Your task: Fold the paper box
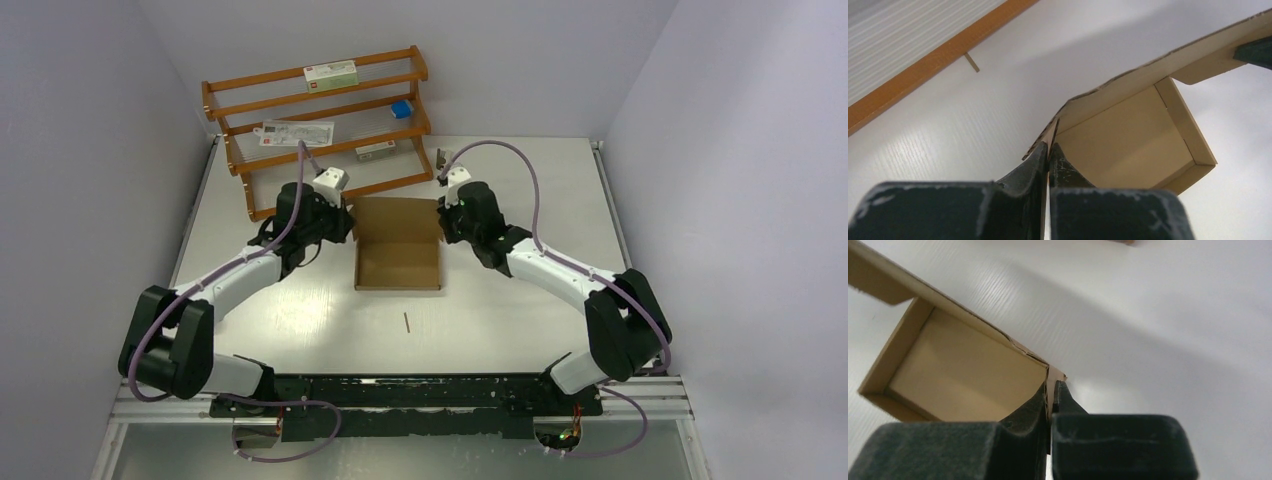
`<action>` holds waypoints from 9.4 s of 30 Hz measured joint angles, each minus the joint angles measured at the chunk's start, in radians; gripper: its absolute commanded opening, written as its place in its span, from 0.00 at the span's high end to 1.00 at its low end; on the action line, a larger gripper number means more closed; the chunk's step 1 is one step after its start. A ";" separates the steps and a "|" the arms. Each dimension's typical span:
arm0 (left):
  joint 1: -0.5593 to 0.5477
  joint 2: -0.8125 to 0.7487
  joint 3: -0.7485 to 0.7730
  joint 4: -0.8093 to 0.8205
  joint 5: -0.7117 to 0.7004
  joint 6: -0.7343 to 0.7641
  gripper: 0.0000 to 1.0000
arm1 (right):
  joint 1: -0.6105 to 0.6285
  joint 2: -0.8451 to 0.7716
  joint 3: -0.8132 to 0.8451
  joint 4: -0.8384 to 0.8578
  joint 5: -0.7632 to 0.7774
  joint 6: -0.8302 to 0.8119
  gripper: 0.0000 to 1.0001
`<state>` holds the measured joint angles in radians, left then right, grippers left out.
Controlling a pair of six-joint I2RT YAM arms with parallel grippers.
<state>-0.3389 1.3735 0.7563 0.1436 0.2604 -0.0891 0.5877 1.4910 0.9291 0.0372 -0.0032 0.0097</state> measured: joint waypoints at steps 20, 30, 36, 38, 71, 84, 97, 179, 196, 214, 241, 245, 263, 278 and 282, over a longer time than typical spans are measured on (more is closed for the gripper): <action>-0.119 0.074 -0.101 0.307 -0.265 -0.208 0.95 | 0.220 0.100 -0.045 0.170 0.685 0.357 1.00; -0.128 -0.004 -0.204 0.359 -0.275 -0.241 0.95 | 0.303 0.079 -0.112 0.218 0.805 0.431 1.00; -0.134 -0.048 -0.257 0.377 -0.274 -0.268 0.95 | 0.335 0.070 -0.138 0.232 0.849 0.467 0.99; -0.135 -0.062 -0.278 0.391 -0.274 -0.283 0.95 | 0.348 0.070 -0.140 0.227 0.866 0.480 0.99; -0.204 -0.180 -0.578 0.489 -0.257 -0.507 0.88 | 0.504 0.041 -0.377 0.385 0.932 0.507 0.90; -0.206 -0.439 -0.599 0.217 -0.297 -0.552 0.53 | 0.525 0.029 -0.433 0.401 0.928 0.469 0.64; -0.206 -0.782 -0.436 -0.348 -0.443 -0.613 0.27 | 0.526 -0.200 -0.435 0.199 0.863 0.460 0.16; -0.076 -0.072 -0.210 -0.229 0.067 -0.652 0.69 | 0.131 -0.006 -0.176 -0.138 0.116 0.766 0.66; -0.082 -0.172 -0.106 -0.455 -0.076 -0.497 0.40 | 0.105 -0.042 -0.172 -0.161 0.128 0.669 0.45; -0.043 -0.050 -0.224 -0.248 0.048 -0.474 0.58 | 0.000 -0.008 -0.361 0.164 -0.171 0.595 0.58; -0.004 0.079 -0.212 -0.027 0.142 -0.421 0.48 | -0.070 -0.037 -0.458 0.338 -0.223 0.457 0.55; 0.003 0.080 -0.203 -0.029 0.144 -0.411 0.53 | -0.074 -0.037 -0.458 0.333 -0.255 0.449 0.55; 0.018 0.177 -0.089 -0.040 0.164 -0.378 0.59 | -0.079 -0.154 -0.449 0.212 -0.206 0.384 0.36; 0.050 -0.132 0.068 -0.326 -0.045 -0.252 0.24 | 0.183 -0.224 -0.141 -0.130 0.020 0.055 0.16; 0.054 -0.225 0.017 -0.344 -0.099 -0.277 0.21 | 0.320 -0.156 -0.072 -0.163 0.113 -0.052 0.15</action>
<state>-0.2848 1.1484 0.7734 -0.2001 0.1612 -0.3664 0.9077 1.3354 0.8574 -0.1253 0.1097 -0.0425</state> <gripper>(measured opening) 0.777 0.846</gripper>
